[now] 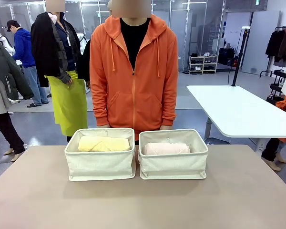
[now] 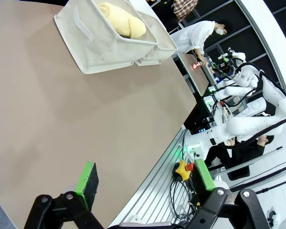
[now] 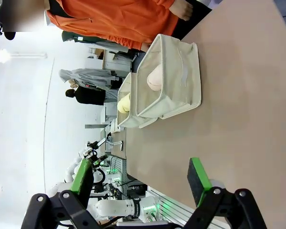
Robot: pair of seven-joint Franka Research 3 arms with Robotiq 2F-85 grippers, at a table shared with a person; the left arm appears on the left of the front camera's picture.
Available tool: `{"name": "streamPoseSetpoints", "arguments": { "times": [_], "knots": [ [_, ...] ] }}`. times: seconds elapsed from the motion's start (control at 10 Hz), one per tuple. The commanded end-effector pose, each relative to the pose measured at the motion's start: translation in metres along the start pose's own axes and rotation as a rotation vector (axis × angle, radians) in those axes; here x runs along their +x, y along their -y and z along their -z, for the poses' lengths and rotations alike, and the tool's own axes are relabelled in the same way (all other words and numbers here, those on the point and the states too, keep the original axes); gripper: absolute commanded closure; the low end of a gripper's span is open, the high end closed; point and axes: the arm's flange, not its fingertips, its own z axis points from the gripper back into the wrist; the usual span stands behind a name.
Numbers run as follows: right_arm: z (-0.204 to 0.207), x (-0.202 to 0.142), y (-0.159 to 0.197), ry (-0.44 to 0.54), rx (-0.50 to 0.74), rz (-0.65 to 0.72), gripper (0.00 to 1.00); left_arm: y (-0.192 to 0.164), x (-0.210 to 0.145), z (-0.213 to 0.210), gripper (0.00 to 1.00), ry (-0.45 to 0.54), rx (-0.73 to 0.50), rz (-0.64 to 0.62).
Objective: Divide the towels into two baskets.
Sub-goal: Pick up one hotel-folded towel from the bottom of the table and place it in the Fabric basket indicated by the person.
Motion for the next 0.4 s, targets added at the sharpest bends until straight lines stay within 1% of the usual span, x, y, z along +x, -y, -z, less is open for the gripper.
{"name": "streamPoseSetpoints", "arguments": {
  "times": [0.0,0.3],
  "knots": [
    [-0.0024,0.0003,-0.0009,-0.002,0.008,-0.013,0.0,0.0044,-0.0019,-0.0039,0.0,-0.004,-0.001,-0.001],
    [-0.0024,0.0003,-0.0009,-0.002,0.008,-0.013,0.0,0.0044,-0.0019,-0.0039,0.0,-0.004,-0.001,-0.001]
  ]
}}
